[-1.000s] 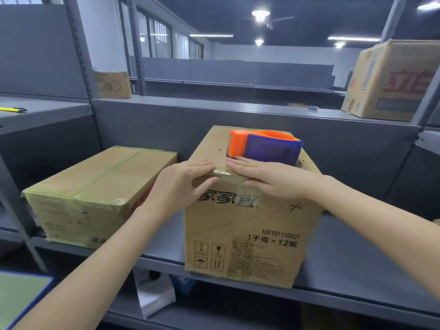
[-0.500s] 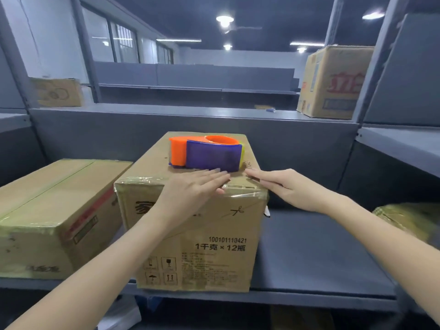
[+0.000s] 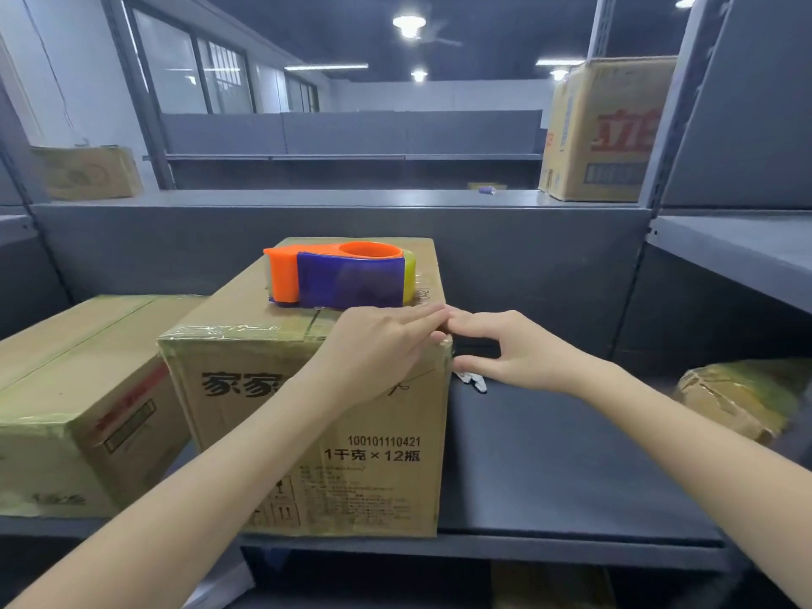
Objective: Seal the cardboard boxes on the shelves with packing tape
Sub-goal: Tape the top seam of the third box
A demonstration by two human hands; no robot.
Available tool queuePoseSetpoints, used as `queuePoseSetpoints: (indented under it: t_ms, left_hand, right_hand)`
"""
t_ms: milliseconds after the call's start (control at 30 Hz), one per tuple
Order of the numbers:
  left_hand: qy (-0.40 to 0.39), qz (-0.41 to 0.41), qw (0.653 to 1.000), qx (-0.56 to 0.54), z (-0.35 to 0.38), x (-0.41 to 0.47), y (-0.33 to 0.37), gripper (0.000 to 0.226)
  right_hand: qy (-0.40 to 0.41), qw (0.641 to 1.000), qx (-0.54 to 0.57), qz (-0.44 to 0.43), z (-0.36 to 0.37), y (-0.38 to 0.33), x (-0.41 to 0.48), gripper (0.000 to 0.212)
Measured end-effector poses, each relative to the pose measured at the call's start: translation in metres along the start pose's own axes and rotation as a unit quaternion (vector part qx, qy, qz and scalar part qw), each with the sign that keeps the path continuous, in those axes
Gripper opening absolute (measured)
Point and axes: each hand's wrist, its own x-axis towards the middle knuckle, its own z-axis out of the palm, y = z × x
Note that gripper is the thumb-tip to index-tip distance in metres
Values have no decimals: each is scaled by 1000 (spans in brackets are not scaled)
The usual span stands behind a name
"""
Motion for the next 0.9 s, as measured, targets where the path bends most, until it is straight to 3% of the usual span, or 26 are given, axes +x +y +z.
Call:
queuePoseSetpoints:
  t_ms: [267, 433, 733, 900]
  left_hand:
    - [-9, -36, 999, 5, 7, -2, 3, 37]
    - [-9, -45, 999, 11, 10, -3, 5, 42]
    - [13, -47, 998, 25, 15, -5, 7, 46]
    - [47, -29, 997, 56, 24, -6, 7, 37]
  right_hand:
    - [55, 998, 22, -34, 8, 3, 2, 26]
    - [83, 995, 55, -33, 13, 4, 1, 41]
    - [129, 988, 78, -38, 21, 5, 0, 49]
    - [90, 994, 39, -44, 15, 8, -1, 47]
